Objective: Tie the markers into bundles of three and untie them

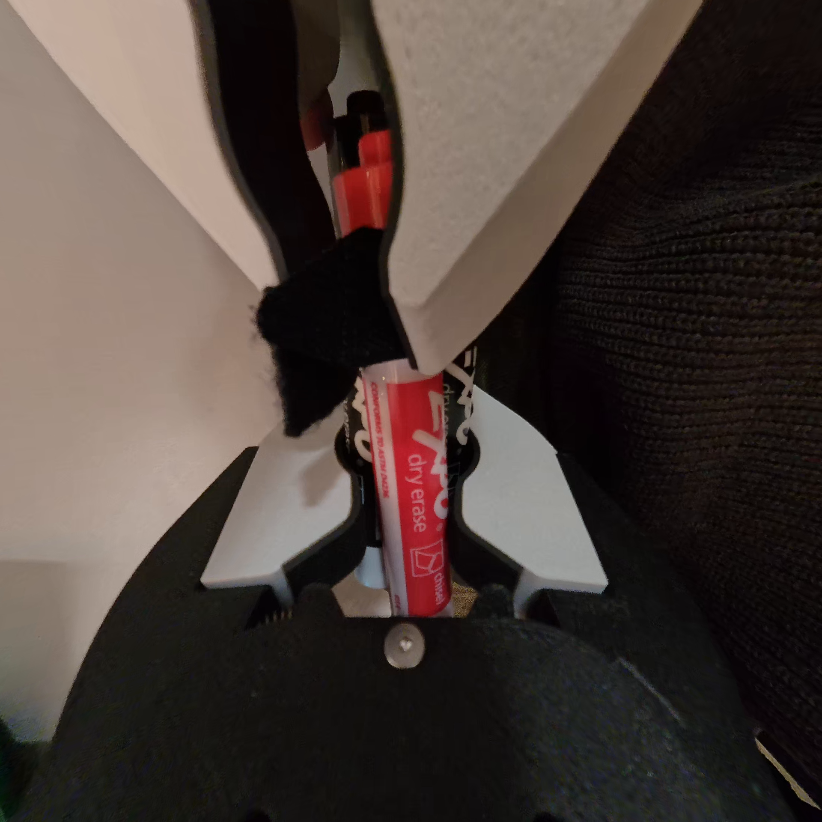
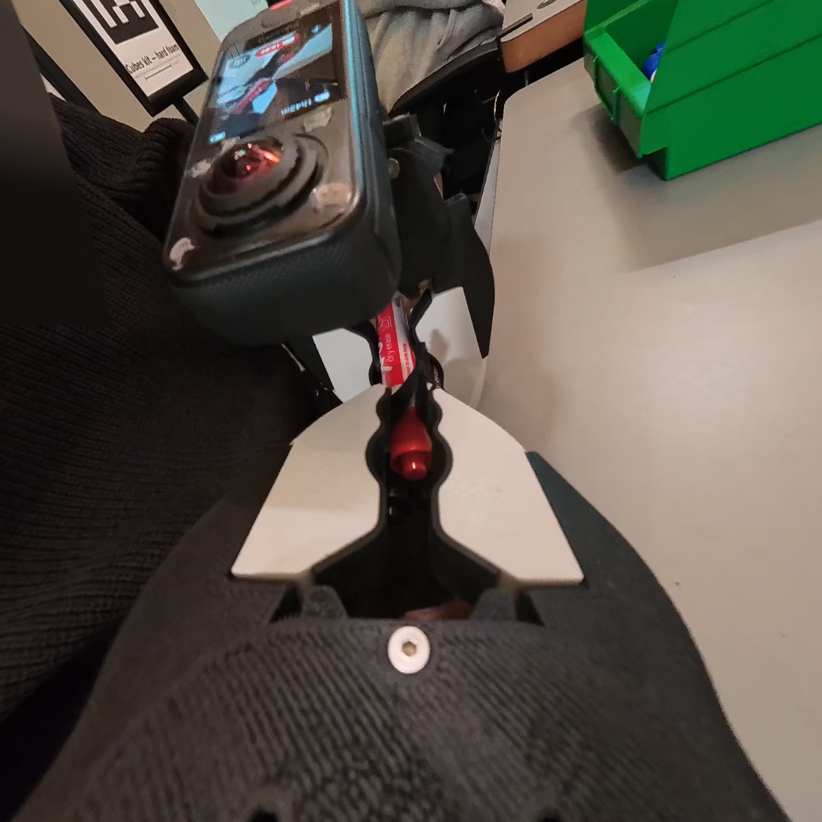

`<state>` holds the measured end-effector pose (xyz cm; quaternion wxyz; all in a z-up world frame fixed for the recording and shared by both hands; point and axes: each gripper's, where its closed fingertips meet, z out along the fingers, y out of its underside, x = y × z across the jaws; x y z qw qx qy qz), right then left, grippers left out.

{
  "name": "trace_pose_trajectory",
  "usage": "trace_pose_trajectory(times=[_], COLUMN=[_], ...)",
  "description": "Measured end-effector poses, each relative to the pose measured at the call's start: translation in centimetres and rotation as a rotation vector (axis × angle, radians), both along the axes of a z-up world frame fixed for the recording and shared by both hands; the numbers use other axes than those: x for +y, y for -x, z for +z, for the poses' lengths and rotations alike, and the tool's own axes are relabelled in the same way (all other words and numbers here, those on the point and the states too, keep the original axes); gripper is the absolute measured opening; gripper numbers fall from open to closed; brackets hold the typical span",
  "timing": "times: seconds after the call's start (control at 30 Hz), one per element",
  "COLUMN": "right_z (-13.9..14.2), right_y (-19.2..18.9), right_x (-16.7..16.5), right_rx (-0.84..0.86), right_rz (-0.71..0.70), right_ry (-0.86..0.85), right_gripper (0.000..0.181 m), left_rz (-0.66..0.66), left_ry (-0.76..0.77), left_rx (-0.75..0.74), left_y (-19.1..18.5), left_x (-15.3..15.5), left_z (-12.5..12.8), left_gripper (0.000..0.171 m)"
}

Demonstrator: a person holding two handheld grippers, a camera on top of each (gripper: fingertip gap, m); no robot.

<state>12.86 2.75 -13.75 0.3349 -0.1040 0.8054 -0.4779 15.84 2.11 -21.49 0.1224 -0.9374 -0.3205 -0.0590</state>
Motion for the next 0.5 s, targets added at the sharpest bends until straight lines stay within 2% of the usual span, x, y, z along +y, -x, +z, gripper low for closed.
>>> trace_pose_trajectory(times=[0.07,0.1,0.5], right_z=[-0.01,-0.03,-0.31], right_y=[0.05,0.21,0.4], right_x=[-0.01,-0.07,-0.27], right_rx=[0.005,0.012,0.032], right_rz=[0.0,-0.006,-0.018], right_ry=[-0.004,-0.005,-0.018], right_gripper=[0.014,0.005,0.004], left_rz=[-0.002,-0.007,0.005], left_ry=[0.001,-0.005,-0.018], left_rx=[-0.001,-0.005,-0.009], left_y=[-0.03,-0.14,-0.07], left_x=[0.02,0.14,0.08], left_z=[-0.02,-0.01,0.03], left_gripper=[0.042,0.042,0.042])
